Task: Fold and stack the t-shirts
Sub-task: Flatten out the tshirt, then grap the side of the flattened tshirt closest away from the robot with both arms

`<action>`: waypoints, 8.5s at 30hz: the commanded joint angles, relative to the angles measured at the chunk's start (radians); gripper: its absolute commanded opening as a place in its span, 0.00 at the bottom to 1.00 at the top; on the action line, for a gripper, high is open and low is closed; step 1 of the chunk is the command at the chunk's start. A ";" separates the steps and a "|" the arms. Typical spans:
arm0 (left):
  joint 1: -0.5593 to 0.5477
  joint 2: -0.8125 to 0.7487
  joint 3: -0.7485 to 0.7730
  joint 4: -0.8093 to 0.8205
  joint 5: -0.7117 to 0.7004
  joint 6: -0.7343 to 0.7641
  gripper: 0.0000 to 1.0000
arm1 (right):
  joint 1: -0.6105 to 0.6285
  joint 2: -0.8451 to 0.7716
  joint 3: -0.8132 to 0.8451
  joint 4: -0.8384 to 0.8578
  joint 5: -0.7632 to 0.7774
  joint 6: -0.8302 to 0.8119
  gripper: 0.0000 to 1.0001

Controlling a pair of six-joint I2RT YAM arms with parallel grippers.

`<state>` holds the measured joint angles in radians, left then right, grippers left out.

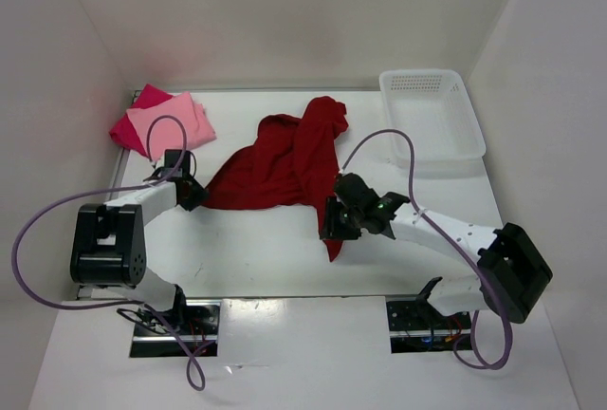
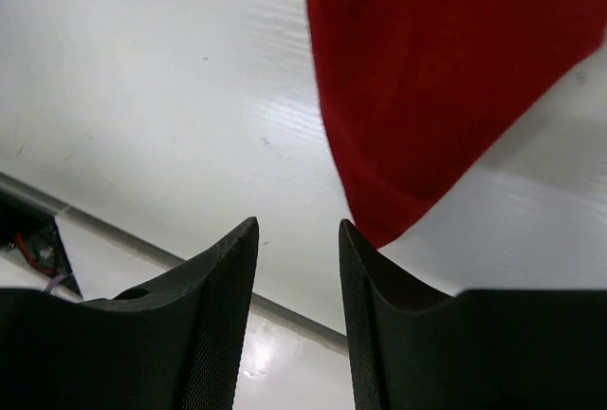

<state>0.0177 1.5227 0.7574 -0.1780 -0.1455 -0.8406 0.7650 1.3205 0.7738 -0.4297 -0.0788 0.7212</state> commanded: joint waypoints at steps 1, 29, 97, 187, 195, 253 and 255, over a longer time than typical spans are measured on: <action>-0.002 0.040 0.042 0.034 -0.022 0.006 0.32 | 0.003 -0.004 0.050 -0.038 0.083 0.015 0.45; -0.002 -0.068 0.192 -0.017 0.233 0.048 0.00 | 0.258 0.384 0.280 -0.302 0.525 0.052 0.52; 0.410 0.083 1.215 0.022 0.702 -0.283 0.00 | -0.653 0.424 1.921 -0.168 -0.345 -0.054 0.03; 0.255 -0.087 0.364 -0.054 0.667 -0.031 0.00 | -0.299 0.027 -0.170 0.127 -0.096 0.167 0.63; 0.217 -0.108 0.342 -0.055 0.658 -0.022 0.00 | -0.349 0.212 0.016 0.166 0.058 0.127 0.04; 0.257 -0.306 0.168 -0.235 0.644 0.120 0.00 | -0.366 -0.553 -0.085 -0.389 -0.085 0.334 0.00; 0.281 -0.349 0.168 -0.285 0.644 0.133 0.00 | -0.366 -0.599 -0.051 -0.466 -0.114 0.356 0.00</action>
<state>0.2642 1.2312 0.9344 -0.3801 0.4786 -0.7563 0.3851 0.7975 0.6411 -0.7033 -0.1425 1.0039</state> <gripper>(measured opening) 0.010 0.008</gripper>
